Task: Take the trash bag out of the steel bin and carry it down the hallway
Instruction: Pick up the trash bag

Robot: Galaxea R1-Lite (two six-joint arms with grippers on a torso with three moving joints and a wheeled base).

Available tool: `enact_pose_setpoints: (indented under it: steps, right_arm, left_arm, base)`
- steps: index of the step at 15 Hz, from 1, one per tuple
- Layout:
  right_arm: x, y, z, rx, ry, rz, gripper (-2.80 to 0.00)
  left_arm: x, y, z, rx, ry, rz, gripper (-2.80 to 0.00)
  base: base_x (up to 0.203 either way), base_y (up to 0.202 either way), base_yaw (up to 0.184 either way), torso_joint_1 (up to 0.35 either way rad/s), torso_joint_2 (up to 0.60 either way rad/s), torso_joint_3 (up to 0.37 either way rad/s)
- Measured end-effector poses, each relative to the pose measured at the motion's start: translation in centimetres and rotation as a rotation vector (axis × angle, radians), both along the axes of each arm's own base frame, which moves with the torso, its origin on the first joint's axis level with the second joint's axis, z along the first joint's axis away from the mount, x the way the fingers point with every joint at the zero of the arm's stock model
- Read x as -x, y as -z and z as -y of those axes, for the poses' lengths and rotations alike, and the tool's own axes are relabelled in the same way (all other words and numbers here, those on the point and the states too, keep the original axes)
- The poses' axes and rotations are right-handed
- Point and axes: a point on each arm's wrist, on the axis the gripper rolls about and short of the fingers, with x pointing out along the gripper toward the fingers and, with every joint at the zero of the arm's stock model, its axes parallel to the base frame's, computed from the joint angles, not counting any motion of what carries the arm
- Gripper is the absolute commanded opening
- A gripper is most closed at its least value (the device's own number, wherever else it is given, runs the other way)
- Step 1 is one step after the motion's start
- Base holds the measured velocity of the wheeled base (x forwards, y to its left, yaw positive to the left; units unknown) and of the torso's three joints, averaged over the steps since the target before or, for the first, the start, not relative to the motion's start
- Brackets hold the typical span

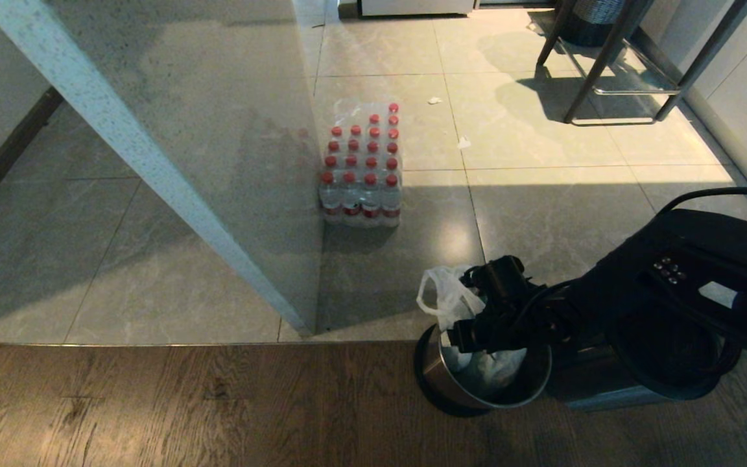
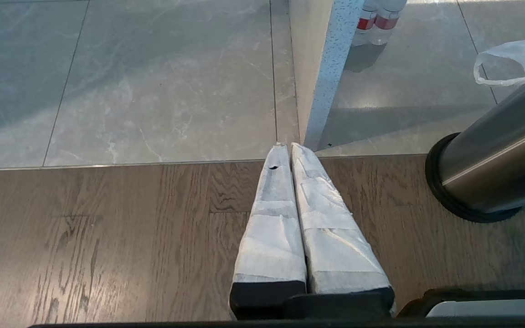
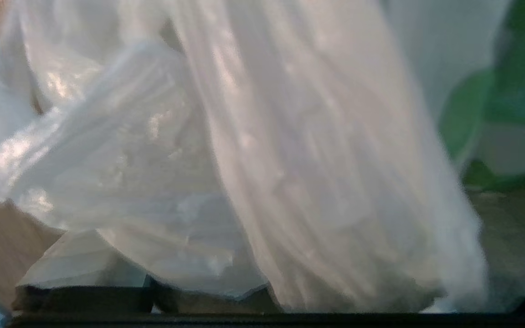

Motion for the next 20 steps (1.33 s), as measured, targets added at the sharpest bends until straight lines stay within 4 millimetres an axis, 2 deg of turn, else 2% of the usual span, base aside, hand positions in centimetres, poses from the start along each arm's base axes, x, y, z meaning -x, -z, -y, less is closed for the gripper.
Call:
enact_pose_setpoints:
  steps: [7, 13, 16, 20]
  right_arm:
    - [0.2, 0.6, 0.1, 0.005, 0.006, -0.02, -2.8]
    - [1.3, -1.0, 0.7, -0.007, 0.016, -0.008, -2.8]
    - [2.9, -3.7, 1.5, -0.056, 0.058, 0.01, -2.8]
    - [6.9, -10.7, 3.7, -0.128, 0.114, 0.073, -2.8]
  left_arm:
    - [0.0, 0.0, 0.0, 0.0, 0.0, 0.0, -2.8]
    - [0.0, 0.0, 0.0, 0.0, 0.0, 0.0, -2.8]
    - [0.0, 0.0, 0.0, 0.0, 0.0, 0.0, -2.8]
    - [0.0, 0.0, 0.0, 0.0, 0.0, 0.0, -2.8]
  base:
    - [0.0, 0.0, 0.0, 0.0, 0.0, 0.0]
    - [0.0, 0.0, 0.0, 0.0, 0.0, 0.0]
    - [0.0, 0.0, 0.0, 0.0, 0.0, 0.0]
    - [0.0, 0.0, 0.0, 0.0, 0.0, 0.0]
